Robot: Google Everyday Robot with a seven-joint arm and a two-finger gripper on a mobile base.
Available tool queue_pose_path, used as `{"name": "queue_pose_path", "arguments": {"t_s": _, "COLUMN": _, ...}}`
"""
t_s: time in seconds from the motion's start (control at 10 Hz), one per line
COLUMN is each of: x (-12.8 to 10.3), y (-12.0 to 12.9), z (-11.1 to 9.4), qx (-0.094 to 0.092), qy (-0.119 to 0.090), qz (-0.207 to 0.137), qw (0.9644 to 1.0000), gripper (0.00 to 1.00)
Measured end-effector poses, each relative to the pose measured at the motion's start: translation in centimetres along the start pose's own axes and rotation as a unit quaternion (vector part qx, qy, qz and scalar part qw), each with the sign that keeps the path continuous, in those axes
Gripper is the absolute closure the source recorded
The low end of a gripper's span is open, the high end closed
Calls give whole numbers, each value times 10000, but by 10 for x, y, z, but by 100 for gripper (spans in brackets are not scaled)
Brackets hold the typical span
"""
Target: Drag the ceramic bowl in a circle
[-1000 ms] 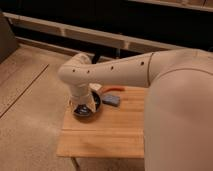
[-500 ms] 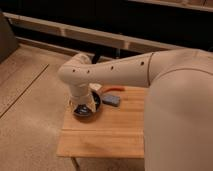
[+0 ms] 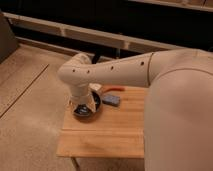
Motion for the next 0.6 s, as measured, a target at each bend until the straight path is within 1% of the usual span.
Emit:
{"name": "queue_pose_path", "arguments": {"t_s": 0.1, "x": -3, "y": 0, "z": -1, "qx": -5, "qy": -59, "qz": 13, "qw": 10000, "gripper": 35}}
{"name": "queue_pose_path", "arguments": {"t_s": 0.2, "x": -11, "y": 1, "z": -4, "qx": -57, "qy": -215, "qz": 33, "qw": 9997, "gripper": 35}}
{"name": "queue_pose_path", "arguments": {"t_s": 0.3, "x": -28, "y": 1, "z": -9, "qx": -165, "qy": -504, "qz": 66, "qw": 9986, "gripper": 35}}
{"name": "queue_pose_path", "arguments": {"t_s": 0.4, "x": -54, "y": -3, "z": -13, "qx": -403, "qy": -866, "qz": 116, "qw": 9954, "gripper": 35}}
{"name": "queue_pose_path", "arguments": {"t_s": 0.5, "x": -62, "y": -5, "z": -14, "qx": -517, "qy": -964, "qz": 126, "qw": 9939, "gripper": 35}}
{"name": "queue_pose_path", "arguments": {"t_s": 0.6, "x": -73, "y": -8, "z": -11, "qx": -706, "qy": -1056, "qz": 112, "qw": 9918, "gripper": 35}}
